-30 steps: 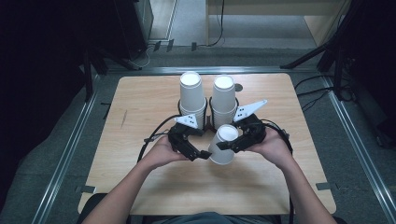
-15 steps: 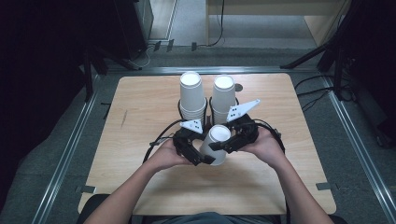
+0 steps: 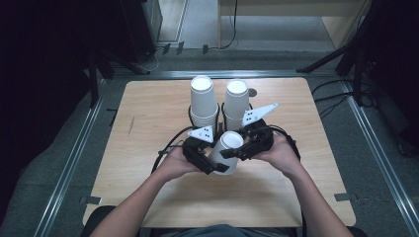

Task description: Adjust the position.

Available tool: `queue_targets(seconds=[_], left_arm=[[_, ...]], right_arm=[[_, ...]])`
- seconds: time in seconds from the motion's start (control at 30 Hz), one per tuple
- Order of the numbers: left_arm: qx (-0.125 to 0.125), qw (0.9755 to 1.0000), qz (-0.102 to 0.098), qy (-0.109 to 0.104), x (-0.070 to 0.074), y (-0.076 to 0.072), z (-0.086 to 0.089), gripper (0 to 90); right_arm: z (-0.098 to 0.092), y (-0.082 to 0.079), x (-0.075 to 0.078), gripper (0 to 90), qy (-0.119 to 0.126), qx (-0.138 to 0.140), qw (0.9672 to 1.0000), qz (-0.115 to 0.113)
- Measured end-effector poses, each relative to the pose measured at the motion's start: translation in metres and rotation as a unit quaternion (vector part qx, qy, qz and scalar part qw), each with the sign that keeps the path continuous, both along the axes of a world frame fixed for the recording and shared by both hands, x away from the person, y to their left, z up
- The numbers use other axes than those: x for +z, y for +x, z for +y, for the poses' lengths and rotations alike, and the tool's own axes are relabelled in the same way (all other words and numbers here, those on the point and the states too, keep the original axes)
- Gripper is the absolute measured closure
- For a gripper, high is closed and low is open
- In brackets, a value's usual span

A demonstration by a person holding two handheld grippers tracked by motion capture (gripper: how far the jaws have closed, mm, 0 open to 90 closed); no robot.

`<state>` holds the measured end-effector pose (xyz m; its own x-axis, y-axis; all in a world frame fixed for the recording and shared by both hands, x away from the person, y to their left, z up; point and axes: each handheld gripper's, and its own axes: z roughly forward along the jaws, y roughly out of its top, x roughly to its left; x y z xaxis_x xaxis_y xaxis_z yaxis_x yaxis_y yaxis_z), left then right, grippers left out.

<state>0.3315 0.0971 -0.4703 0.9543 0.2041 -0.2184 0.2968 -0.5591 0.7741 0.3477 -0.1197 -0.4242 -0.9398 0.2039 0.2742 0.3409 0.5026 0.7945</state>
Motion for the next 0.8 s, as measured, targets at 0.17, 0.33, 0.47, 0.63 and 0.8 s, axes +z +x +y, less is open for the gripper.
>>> queue_targets(seconds=[0.17,0.33,0.47,0.63,0.8], left_arm=[[-0.003,0.9997,0.003,0.024,0.003,0.002,0.007,17.5],[0.005,0.9993,0.005,0.037,0.01,0.002,0.019,17.5],[0.012,0.9987,0.014,0.048,0.015,0.004,0.026,17.5],[0.007,0.9968,0.009,0.079,0.02,0.003,0.029,17.5],[0.003,0.9943,0.003,0.107,0.021,0.008,0.025,17.5]], right_arm=[[-0.001,0.0,0.0,15.8,-0.009,-0.007,0.9999,0.002],[-0.002,-0.006,-0.001,15.8,-0.022,0.01,0.9996,-0.013],[0.0,-0.009,-0.01,15.8,-0.047,0.015,0.9986,-0.018],[-0.002,-0.011,-0.014,15.9,-0.059,0.014,0.998,-0.02],[-0.007,-0.015,-0.022,16.4,-0.07,0.013,0.9973,-0.019]])
